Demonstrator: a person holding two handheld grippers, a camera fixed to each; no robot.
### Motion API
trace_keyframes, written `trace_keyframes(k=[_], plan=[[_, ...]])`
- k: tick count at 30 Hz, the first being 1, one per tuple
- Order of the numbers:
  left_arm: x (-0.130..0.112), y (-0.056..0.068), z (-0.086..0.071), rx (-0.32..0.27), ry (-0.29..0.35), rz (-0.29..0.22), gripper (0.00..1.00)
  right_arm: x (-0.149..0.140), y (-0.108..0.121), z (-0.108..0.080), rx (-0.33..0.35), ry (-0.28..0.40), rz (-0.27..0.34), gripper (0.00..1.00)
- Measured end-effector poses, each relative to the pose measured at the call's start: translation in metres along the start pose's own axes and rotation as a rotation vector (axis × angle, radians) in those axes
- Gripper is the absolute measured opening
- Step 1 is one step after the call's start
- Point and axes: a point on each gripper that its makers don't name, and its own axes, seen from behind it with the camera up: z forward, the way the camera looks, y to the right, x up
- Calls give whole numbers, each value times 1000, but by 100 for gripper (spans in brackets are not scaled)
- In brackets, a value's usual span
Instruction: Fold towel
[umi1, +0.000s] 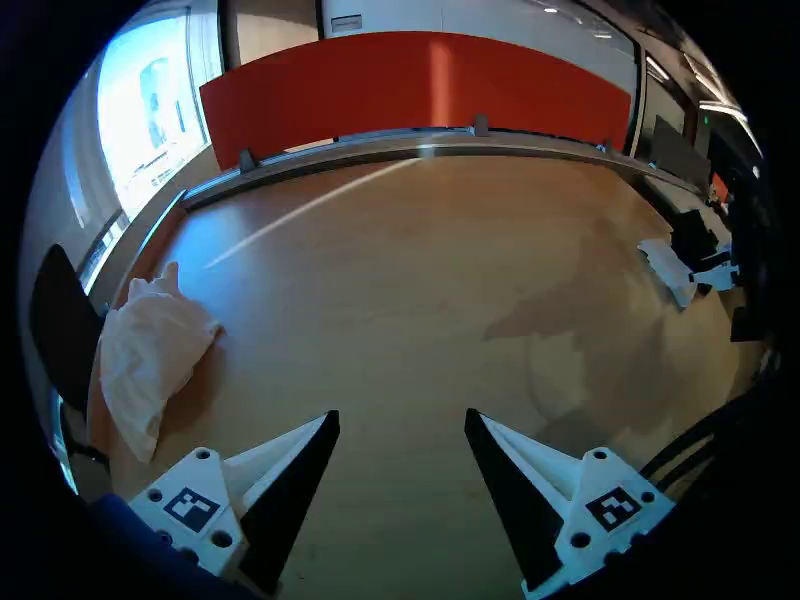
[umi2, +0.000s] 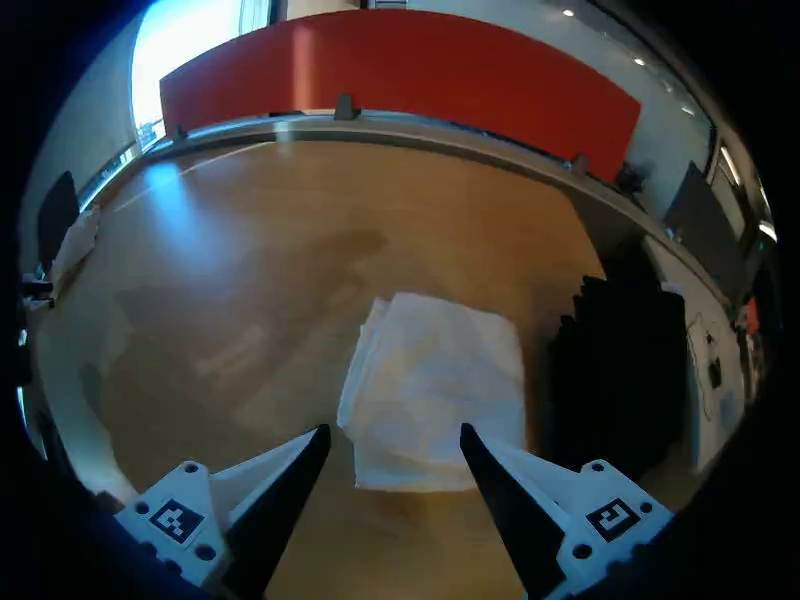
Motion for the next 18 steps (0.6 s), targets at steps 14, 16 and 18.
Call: trace_keyframes(k=[14,16,18], plan=[[16,-3,1,7,31,-9,94,55,14,-32,-90,244,121,100],[20,-4,1,9,40,-12,93,65,19,-38,-114,288,136,100],[24,-6,1,10,50,-16,93,74,23,-45,-137,328,152,100]])
